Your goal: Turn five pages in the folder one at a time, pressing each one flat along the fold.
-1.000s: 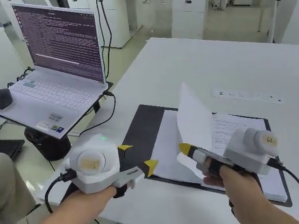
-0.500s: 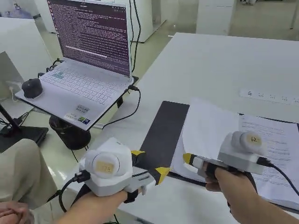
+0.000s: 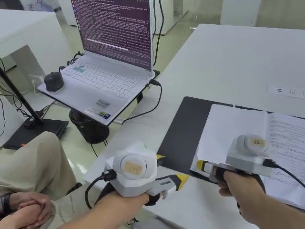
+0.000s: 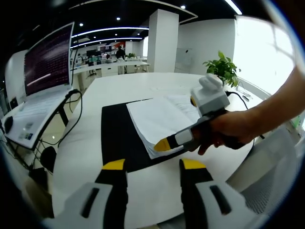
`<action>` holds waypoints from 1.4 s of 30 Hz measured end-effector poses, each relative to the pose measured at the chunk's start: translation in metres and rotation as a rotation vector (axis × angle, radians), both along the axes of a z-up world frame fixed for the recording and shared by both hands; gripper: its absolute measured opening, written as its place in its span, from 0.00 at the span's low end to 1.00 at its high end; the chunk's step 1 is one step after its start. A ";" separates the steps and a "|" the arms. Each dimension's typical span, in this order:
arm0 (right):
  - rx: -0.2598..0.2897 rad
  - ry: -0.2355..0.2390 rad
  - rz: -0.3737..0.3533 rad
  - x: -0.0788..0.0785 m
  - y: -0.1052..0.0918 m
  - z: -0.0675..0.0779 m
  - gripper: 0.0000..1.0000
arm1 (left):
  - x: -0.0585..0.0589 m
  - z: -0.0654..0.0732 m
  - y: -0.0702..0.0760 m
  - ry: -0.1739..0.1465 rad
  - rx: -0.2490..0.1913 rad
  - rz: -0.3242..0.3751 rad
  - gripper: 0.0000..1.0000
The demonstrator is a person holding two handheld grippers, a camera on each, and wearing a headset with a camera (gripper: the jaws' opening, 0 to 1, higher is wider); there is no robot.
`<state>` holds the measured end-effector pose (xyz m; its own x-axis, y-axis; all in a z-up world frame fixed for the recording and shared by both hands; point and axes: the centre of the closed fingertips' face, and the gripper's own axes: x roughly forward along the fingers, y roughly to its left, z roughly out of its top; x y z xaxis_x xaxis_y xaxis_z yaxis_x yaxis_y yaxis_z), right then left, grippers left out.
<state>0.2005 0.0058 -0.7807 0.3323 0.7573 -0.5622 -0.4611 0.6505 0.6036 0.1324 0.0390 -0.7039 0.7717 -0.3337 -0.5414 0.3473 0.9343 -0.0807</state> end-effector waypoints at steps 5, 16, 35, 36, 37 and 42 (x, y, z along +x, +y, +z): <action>0.118 0.021 -0.025 0.001 -0.002 0.015 0.10 | 0.006 -0.008 -0.009 0.015 0.019 -0.028 0.42; 0.192 -0.030 -0.143 0.042 -0.068 0.044 0.09 | 0.049 -0.029 -0.057 -0.006 0.040 -0.132 0.35; 0.160 0.007 -0.301 0.083 -0.144 0.030 0.02 | 0.074 -0.084 -0.060 0.044 0.068 -0.054 0.31; 0.171 0.011 -0.310 0.085 -0.144 0.031 0.01 | 0.074 -0.084 -0.060 0.036 0.073 -0.056 0.31; 0.189 0.034 -0.324 0.087 -0.143 0.030 0.00 | 0.073 -0.083 -0.059 0.021 0.074 -0.056 0.31; 0.281 0.130 -0.401 0.116 -0.146 0.022 0.00 | 0.074 -0.084 -0.058 0.004 0.065 -0.051 0.31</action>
